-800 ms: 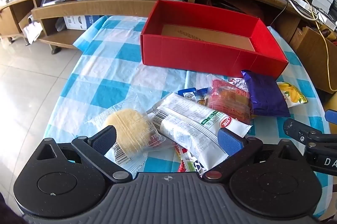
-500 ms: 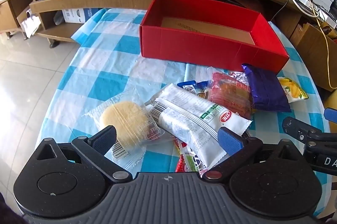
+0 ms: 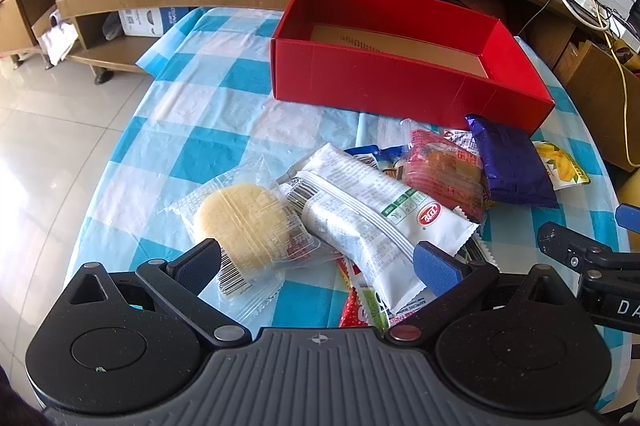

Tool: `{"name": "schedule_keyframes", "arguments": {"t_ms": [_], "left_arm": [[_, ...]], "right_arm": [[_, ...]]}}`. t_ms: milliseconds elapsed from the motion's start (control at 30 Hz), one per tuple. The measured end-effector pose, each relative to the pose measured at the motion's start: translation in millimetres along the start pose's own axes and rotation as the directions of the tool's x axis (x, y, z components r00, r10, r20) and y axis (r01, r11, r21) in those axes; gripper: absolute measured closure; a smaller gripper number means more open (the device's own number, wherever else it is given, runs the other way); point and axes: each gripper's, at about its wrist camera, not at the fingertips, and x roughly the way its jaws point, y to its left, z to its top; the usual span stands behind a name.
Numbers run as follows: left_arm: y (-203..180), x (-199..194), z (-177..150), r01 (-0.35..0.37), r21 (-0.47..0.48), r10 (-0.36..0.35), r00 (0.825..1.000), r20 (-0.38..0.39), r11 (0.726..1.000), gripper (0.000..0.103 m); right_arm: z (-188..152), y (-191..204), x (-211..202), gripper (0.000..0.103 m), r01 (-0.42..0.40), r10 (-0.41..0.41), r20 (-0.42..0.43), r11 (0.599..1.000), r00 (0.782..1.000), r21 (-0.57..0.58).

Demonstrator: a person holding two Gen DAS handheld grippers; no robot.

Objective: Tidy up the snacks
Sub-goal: 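Move both grippers toward the snack pile beside the red box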

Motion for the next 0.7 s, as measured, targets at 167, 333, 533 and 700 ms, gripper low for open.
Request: {"name": "schedule_keyframes", "arguments": {"t_ms": [167,333,533,700], "left_arm": [[4.3,0.2,0.8,0.004,-0.017,-0.004,1.0,-0.006,1.0,0.0],[8.7,-1.7,2.3,0.014,-0.037,-0.014,1.0,-0.008,0.999,0.0],[21.6,-2.5,7.2,0.009,-0.086,-0.01,1.0,-0.004,0.996,0.0],[31.2,-0.6,8.5,0.002,-0.104,-0.003,1.0,-0.011,0.995,0.0]], "right_arm": [[0.3,2.4,0.7,0.0,-0.007,0.007,-0.003,1.0,1.0,-0.007],[2.5,3.4,0.4,0.0,-0.014,0.014,-0.003,1.0,1.0,-0.007],[11.5,13.3,2.9,0.0,-0.048,0.047,-0.012,0.998,0.999,-0.034],[20.9,30.3,8.2,0.0,-0.092,0.09,-0.026,0.992,0.996,-0.083]]}}
